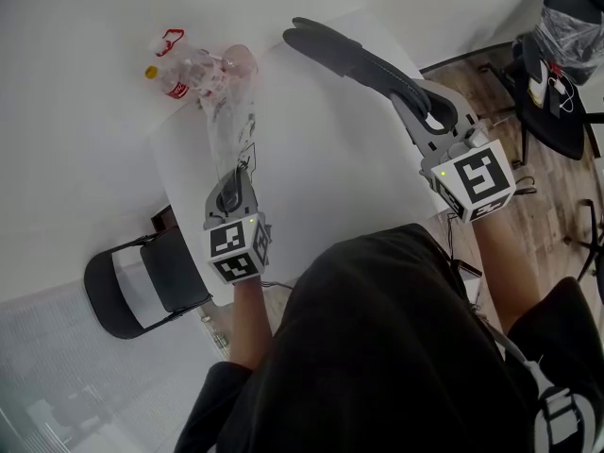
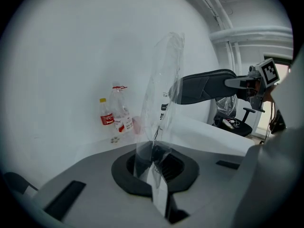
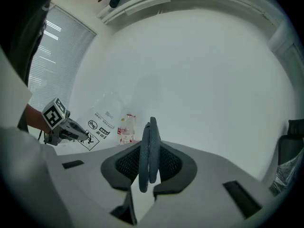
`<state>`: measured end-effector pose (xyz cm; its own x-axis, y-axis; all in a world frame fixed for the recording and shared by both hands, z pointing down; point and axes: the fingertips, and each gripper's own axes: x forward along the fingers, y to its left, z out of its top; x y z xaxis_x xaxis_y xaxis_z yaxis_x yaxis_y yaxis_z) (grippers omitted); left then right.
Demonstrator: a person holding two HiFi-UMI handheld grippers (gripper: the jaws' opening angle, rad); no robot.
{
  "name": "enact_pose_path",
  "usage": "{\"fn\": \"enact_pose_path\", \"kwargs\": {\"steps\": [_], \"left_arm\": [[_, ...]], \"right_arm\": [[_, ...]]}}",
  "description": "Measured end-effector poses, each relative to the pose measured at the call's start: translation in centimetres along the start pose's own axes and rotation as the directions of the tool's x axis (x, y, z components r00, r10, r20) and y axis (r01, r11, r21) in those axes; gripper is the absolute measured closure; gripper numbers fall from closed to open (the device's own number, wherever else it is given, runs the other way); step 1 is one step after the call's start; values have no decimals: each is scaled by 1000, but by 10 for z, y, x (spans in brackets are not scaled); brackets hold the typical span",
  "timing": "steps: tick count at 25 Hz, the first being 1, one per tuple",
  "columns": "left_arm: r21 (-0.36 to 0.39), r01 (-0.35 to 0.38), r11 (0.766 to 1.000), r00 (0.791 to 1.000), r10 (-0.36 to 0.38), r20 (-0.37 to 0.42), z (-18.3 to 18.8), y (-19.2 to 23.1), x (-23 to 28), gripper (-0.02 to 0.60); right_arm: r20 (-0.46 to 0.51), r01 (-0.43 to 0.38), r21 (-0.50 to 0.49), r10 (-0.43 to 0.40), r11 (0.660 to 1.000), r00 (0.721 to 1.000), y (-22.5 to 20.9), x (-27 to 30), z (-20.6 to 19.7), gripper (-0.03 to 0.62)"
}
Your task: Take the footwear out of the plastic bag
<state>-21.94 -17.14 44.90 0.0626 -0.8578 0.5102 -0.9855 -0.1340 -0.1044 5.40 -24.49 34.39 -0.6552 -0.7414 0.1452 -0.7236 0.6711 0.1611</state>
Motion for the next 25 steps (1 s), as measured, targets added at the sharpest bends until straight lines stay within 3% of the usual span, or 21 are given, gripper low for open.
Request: {"fn": "enact_pose_path", "kwargs": {"steps": [25], "left_arm": [[22,10,1000,1000,-9,-22,-3,-8,-2,559]], "right_arm": [[20,-19,-11,20,1000,1000,-3,1,0,520]]}}
